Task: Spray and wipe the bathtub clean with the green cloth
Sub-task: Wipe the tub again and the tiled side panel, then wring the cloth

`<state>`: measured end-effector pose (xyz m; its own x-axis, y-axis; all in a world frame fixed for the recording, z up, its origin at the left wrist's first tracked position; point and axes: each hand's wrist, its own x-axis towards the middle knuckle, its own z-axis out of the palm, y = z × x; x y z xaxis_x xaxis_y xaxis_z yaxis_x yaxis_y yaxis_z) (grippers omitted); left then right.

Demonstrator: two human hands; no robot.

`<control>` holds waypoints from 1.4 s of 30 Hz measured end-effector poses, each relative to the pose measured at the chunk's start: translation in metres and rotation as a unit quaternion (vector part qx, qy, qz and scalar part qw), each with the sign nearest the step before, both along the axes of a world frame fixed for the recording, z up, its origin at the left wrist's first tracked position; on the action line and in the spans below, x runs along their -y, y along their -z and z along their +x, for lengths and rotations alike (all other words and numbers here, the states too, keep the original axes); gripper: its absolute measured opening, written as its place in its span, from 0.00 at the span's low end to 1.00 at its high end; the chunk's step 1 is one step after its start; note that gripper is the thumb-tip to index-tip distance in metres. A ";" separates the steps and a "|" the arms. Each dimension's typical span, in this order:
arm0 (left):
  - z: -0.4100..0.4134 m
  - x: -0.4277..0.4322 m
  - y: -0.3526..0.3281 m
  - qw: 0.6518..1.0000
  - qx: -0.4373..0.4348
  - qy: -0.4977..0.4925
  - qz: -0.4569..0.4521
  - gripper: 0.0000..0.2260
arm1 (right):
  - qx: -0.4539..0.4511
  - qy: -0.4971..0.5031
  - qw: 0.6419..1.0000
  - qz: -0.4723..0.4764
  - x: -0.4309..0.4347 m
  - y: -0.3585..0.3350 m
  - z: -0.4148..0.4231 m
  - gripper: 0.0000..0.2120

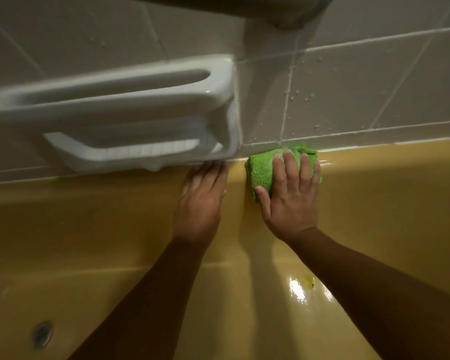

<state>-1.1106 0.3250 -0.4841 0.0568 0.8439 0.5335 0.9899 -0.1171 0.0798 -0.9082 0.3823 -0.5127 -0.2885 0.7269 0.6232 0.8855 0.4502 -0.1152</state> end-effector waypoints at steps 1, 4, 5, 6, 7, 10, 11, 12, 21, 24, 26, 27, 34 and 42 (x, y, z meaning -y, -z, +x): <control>-0.012 0.004 0.000 1.000 -0.003 -0.004 0.002 0.28 | 0.001 0.000 1.000 0.001 0.003 0.001 -0.010 0.32; -0.047 0.017 0.001 1.000 -0.010 -0.015 0.001 0.30 | 0.003 -0.001 1.000 0.009 0.010 0.004 -0.038 0.32; -0.059 0.021 0.001 1.000 -0.010 -0.020 -0.001 0.30 | 0.004 -0.004 1.000 0.011 0.013 0.004 -0.048 0.32; -0.072 0.024 0.000 1.000 -0.008 -0.025 -0.003 0.31 | 0.006 -0.008 1.000 0.012 0.016 0.004 -0.059 0.33; -0.084 0.028 0.000 0.999 -0.007 -0.031 -0.005 0.30 | 0.006 -0.012 1.000 0.012 0.019 0.004 -0.071 0.33; -0.116 0.040 -0.004 0.999 -0.005 -0.035 -0.015 0.30 | 0.001 -0.017 1.000 0.009 0.030 0.004 -0.109 0.33; -0.126 0.044 -0.006 0.999 -0.010 -0.036 -0.022 0.31 | -0.002 -0.017 1.000 0.008 0.033 0.005 -0.121 0.34; -0.135 0.048 -0.008 0.999 -0.016 -0.040 -0.029 0.31 | -0.004 -0.016 1.000 0.006 0.037 0.005 -0.132 0.34; -0.221 0.080 -0.023 0.993 0.018 -0.101 -0.059 0.29 | 0.002 -0.021 1.000 -0.011 0.065 0.002 -0.225 0.34; -0.255 0.090 -0.026 0.991 0.042 -0.099 -0.075 0.28 | 0.003 -0.028 1.000 -0.011 0.076 0.000 -0.264 0.33; -0.269 0.094 -0.030 0.991 0.071 -0.070 -0.087 0.29 | 0.005 -0.034 0.999 -0.019 0.085 -0.003 -0.289 0.33; -0.272 0.096 -0.037 0.988 0.103 -0.069 -0.095 0.29 | 0.007 -0.039 0.999 -0.023 0.089 -0.005 -0.301 0.33; -0.266 0.102 -0.079 0.839 0.485 -0.213 -0.120 0.10 | 0.031 -0.123 0.988 -0.092 0.109 -0.026 -0.356 0.32; -0.245 0.109 -0.081 0.713 0.652 -0.220 -0.137 0.07 | 0.085 -0.299 0.925 -0.220 0.100 -0.066 -0.305 0.51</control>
